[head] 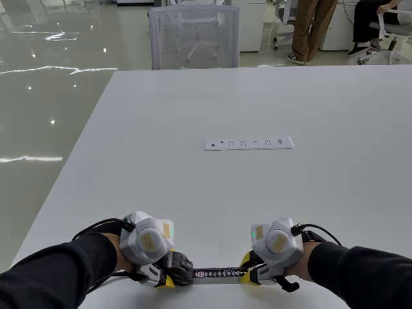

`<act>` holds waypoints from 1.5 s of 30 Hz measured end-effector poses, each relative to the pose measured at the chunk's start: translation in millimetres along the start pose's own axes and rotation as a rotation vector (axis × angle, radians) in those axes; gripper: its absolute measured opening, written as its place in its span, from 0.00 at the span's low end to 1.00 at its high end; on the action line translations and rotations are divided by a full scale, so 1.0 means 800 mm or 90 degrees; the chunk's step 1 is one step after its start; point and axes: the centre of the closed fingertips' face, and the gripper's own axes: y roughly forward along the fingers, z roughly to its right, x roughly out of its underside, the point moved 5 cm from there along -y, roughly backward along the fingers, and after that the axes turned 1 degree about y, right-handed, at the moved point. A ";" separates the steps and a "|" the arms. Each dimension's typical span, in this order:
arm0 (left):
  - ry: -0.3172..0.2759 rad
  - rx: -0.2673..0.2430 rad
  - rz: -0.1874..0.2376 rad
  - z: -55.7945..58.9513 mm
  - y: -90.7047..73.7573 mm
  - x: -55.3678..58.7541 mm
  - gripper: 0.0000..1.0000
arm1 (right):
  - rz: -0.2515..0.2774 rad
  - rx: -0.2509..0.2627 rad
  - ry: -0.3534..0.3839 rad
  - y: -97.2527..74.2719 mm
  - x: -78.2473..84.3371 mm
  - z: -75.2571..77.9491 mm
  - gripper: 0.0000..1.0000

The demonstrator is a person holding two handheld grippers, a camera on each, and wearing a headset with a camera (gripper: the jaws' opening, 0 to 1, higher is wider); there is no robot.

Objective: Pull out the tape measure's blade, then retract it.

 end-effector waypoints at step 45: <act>-0.010 -0.002 0.002 0.000 0.001 -0.001 0.35 | -0.021 0.015 0.026 -0.042 0.055 0.007 0.11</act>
